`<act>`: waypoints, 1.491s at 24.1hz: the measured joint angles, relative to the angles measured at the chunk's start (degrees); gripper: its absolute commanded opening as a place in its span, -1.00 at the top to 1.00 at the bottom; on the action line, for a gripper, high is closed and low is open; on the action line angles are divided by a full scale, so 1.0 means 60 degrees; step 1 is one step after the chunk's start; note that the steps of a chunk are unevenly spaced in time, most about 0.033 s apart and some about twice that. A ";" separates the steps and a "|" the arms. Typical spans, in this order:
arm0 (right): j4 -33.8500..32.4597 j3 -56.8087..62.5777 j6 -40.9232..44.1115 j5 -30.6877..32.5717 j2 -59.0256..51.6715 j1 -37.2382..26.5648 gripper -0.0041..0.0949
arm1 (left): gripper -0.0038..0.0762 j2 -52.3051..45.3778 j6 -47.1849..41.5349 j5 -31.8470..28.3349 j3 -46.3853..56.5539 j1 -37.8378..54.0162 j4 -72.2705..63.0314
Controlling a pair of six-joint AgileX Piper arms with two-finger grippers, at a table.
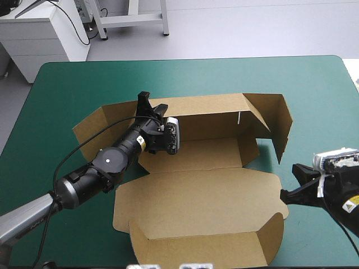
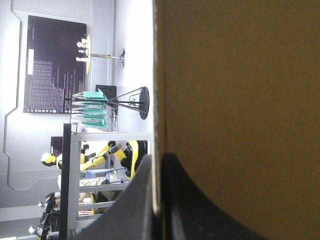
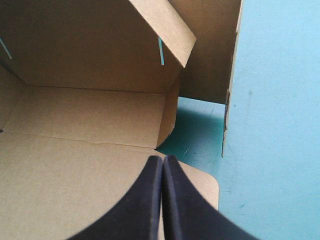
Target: Fold the box
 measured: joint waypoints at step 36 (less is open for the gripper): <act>-0.0027 -1.0617 0.1570 0.1912 1.1517 0.0018 0.95 | 0.93 0.0366 0.0386 -0.0955 -0.0439 0.0826 0.0105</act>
